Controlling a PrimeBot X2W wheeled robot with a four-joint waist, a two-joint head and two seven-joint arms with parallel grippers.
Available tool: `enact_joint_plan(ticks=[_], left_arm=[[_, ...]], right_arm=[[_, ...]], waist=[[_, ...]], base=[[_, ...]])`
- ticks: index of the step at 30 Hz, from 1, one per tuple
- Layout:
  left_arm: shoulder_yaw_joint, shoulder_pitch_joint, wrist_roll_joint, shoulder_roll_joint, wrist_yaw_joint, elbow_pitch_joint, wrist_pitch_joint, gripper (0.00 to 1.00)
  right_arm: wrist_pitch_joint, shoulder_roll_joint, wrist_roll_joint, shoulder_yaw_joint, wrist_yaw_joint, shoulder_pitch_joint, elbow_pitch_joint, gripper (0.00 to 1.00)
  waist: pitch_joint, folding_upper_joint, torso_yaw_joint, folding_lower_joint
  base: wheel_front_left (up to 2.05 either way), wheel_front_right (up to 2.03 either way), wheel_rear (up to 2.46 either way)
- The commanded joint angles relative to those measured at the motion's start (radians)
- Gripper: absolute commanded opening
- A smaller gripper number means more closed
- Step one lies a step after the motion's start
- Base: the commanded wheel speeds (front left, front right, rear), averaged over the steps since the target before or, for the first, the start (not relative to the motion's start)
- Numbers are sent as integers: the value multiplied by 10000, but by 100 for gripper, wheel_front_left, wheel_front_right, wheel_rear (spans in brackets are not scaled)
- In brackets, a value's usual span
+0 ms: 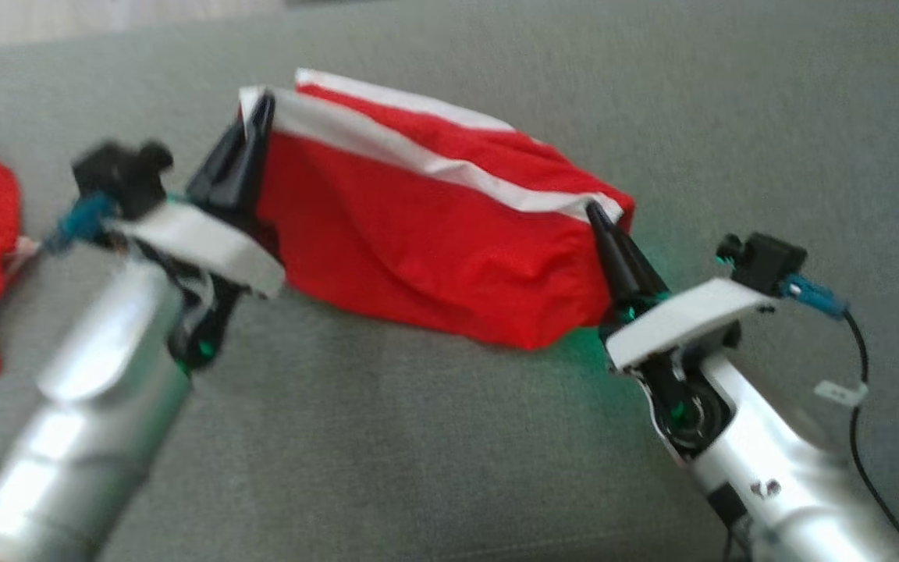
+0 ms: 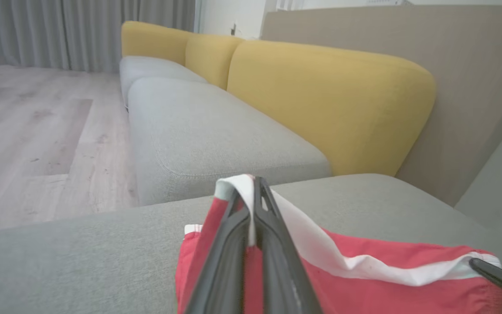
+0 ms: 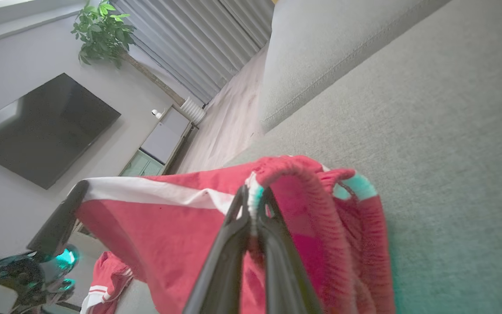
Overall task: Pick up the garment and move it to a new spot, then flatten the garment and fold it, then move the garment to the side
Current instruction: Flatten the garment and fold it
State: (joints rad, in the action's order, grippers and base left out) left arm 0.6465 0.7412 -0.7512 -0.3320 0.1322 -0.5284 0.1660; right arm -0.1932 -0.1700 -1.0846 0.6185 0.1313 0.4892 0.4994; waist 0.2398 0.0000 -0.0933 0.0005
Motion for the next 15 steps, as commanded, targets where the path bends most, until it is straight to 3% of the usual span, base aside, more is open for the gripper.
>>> enact_joint_plan(ticks=[1,6,15], left_arm=[[-254,500,-77,-485,-16,115,12,0],[799,2048,-1075,-955,-16,-753,81,0],[1957,3498,-1924,-1502,-16,-2224,506,0]], right_arm=[[-33,113,-62,179,-6,152,-233,0],[-333,329,-778,234,-6,892,55,0],[-617,420,-1307,645,-6,1684,109,0]], waist=[[646,0,-414,-5],[1358,0,-776,-5],[2026,0,-1326,-5]], base=[[0,0,0],[0,0,0],[0,0,0]])
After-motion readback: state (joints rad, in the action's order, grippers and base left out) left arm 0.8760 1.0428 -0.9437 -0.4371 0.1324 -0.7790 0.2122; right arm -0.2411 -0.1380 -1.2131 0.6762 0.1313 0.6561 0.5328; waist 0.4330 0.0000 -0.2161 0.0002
